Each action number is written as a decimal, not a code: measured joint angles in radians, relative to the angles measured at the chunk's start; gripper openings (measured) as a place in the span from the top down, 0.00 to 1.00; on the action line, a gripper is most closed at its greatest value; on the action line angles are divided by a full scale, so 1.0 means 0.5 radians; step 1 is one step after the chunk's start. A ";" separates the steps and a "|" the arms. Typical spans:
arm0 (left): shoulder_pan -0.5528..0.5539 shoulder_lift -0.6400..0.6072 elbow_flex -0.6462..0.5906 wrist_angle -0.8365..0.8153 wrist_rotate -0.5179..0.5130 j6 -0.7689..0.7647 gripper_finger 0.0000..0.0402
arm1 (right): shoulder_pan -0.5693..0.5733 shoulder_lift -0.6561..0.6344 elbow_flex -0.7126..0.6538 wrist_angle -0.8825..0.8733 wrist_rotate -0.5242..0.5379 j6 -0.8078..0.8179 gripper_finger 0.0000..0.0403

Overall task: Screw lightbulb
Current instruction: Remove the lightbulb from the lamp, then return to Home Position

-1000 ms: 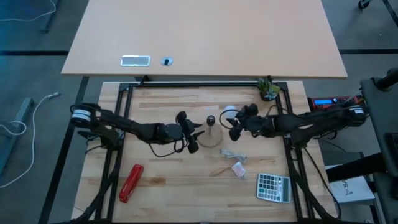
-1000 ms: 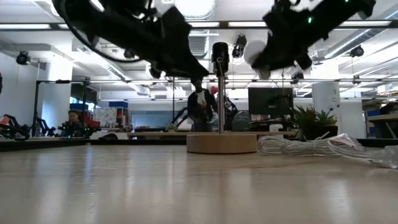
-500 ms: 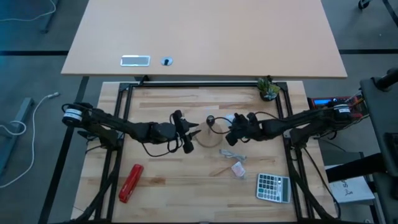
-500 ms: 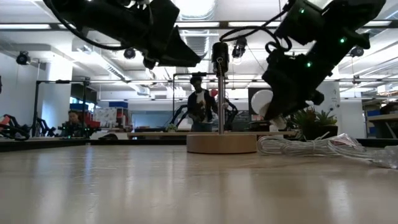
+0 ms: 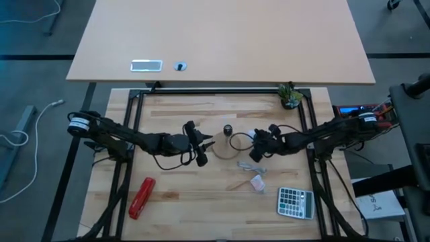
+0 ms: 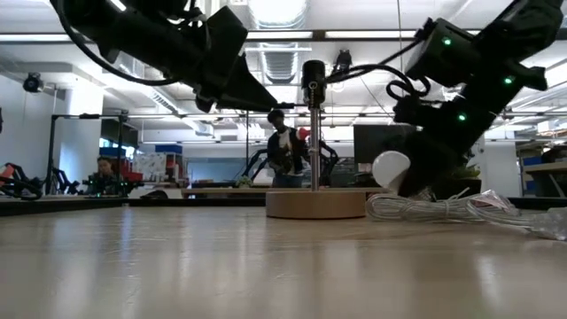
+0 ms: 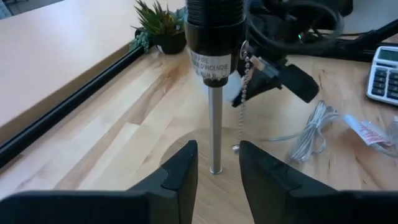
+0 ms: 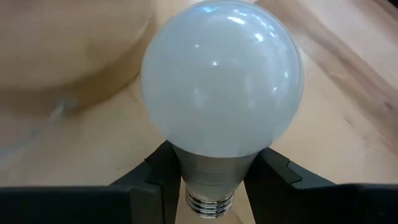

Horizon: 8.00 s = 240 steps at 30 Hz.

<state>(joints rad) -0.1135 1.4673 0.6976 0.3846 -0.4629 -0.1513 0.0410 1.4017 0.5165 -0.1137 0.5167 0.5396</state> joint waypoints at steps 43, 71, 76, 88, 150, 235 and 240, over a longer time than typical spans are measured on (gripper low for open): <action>0.000 -0.003 0.002 0.074 -0.003 0.007 0.69 | 0.071 0.085 -0.051 0.037 -0.156 -0.524 0.61; -0.001 -0.003 0.002 0.083 -0.003 -0.001 0.67 | 0.071 0.061 0.009 -0.098 -0.227 -0.384 0.46; -0.001 -0.002 0.002 0.083 -0.003 -0.001 0.69 | 0.071 0.053 0.053 -0.152 -0.226 -0.385 0.42; -0.003 -0.002 0.002 0.083 -0.002 0.001 0.67 | 0.075 0.002 0.125 -0.305 -0.267 -0.295 0.35; -0.283 -2.076 -0.896 -0.227 0.108 0.482 0.70 | 0.562 -2.445 -0.236 -0.139 -0.305 -1.037 0.35; -0.006 -2.202 -1.255 -0.398 0.055 -0.172 0.68 | 0.558 -2.420 -1.008 0.704 -0.142 -1.205 0.37; -0.006 -2.123 -1.255 -0.397 0.055 -0.172 0.71 | 0.558 -2.420 -1.003 0.701 -0.142 -1.204 0.35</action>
<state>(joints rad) -0.1165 0.4057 0.0700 0.1860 -0.4354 -0.2375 0.3202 0.1917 0.0150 0.2367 0.4458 -0.0626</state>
